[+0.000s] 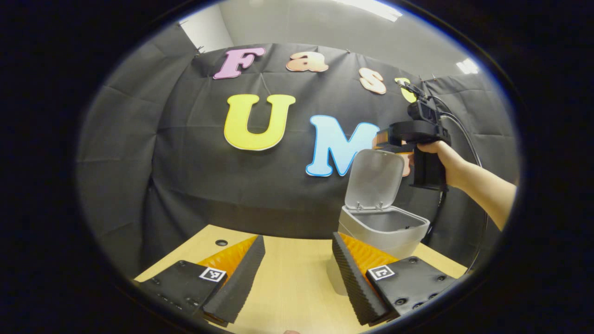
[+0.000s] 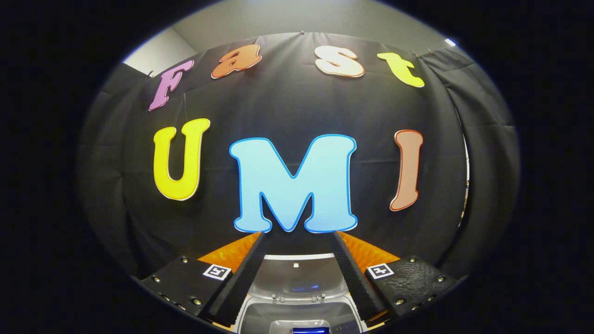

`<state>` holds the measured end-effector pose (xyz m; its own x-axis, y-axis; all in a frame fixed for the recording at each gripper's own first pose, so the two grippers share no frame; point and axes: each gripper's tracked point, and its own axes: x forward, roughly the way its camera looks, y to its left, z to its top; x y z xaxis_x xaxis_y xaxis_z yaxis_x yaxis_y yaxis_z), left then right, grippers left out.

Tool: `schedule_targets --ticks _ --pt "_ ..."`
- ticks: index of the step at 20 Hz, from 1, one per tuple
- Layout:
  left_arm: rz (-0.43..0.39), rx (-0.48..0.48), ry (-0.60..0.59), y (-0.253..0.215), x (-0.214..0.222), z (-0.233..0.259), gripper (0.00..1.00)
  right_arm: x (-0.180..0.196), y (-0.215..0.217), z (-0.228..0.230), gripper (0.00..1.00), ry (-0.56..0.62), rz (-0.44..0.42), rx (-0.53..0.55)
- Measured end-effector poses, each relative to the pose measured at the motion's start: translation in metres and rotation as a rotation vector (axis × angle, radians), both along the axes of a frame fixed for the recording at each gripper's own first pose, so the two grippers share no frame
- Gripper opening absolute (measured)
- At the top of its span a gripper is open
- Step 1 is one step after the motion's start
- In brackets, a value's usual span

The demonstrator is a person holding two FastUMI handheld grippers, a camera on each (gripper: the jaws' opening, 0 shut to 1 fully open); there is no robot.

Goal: Press the lid of the desktop garbage bin to open it, pick up the crumpled paper on the desktop and throw it into the bin, then pick up the pop can on the desktop and drop it into the bin, and finally close the garbage bin lid.

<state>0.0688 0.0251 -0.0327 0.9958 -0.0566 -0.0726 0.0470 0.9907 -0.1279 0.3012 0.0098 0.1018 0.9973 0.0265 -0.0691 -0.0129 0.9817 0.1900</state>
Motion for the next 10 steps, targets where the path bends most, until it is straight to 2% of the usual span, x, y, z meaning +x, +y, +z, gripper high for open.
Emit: schedule_targets --ticks 3,10 --pt "-0.011 0.025 -0.009 -0.007 -0.001 0.0 0.95 -0.017 0.001 -0.003 0.91 -0.008 0.008 0.002" --pt "-0.044 0.009 -0.015 -0.024 -0.006 0.001 0.96 -0.058 0.005 -0.024 0.91 0.029 0.009 0.013"
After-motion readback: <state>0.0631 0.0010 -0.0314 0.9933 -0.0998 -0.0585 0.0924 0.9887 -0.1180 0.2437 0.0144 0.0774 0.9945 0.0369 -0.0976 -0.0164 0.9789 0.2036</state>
